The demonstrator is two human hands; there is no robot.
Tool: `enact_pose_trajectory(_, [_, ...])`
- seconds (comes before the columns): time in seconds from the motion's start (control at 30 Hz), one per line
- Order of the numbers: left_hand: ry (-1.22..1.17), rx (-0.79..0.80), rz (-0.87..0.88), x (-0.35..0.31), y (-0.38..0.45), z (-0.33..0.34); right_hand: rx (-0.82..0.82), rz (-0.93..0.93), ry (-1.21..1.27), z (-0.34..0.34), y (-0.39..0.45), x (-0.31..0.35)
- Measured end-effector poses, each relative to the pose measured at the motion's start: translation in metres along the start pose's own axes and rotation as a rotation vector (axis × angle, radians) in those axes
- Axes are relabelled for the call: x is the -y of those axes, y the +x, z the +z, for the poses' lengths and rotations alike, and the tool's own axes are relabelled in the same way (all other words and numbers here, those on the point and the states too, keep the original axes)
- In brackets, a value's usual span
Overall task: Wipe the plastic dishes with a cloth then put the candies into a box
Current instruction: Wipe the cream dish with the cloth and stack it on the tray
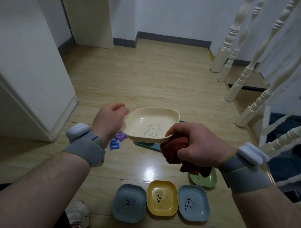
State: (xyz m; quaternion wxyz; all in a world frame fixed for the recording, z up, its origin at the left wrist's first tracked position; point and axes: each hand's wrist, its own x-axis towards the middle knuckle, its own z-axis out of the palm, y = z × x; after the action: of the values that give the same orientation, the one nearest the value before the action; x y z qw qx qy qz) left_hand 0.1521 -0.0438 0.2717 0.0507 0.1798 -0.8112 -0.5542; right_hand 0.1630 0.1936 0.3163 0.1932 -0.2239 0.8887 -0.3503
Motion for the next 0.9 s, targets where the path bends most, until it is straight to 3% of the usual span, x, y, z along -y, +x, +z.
enact_pose_trajectory(0.07, [0.239, -0.045, 0.262, -0.005, -0.009, -0.002, 0.011, 0.006, -0.048, 0.001, 0.000, 0.001])
enact_pose_trajectory(0.17, [0.409, 0.235, 0.630, -0.015, -0.031, 0.001, 0.029, 0.026, -0.049, 0.002, 0.001, 0.001])
enact_pose_trajectory(0.27, [0.582, 0.432, 0.706, -0.012, -0.040, 0.011, 0.030, 0.046, 0.013, 0.004, 0.002, 0.004])
enact_pose_trajectory(0.43, [0.590, 0.478, 0.696, -0.007, -0.039, 0.016, 0.012, 0.043, 0.008, 0.003, 0.004, 0.003])
enact_pose_trajectory(0.53, [0.466, 0.437, 0.569, -0.007, -0.039, 0.016, -0.025, 0.051, 0.098, 0.002, 0.005, 0.000])
enact_pose_trajectory(0.6, [0.268, 0.429, 0.381, -0.009, -0.039, 0.014, -0.095, 0.060, 0.200, -0.001, 0.004, 0.001])
enact_pose_trajectory(0.77, [-0.321, 0.377, -0.176, -0.018, -0.042, 0.016, -0.527, 0.181, 0.664, -0.007, 0.008, 0.002])
enact_pose_trajectory(0.83, [-0.457, 0.447, -0.289, -0.020, -0.045, 0.020, -0.568, 0.230, 0.662, 0.000, 0.013, -0.002])
enact_pose_trajectory(0.9, [-0.503, 0.515, -0.333, -0.018, -0.050, 0.025, -0.527, 0.191, 0.486, 0.014, 0.014, 0.000])
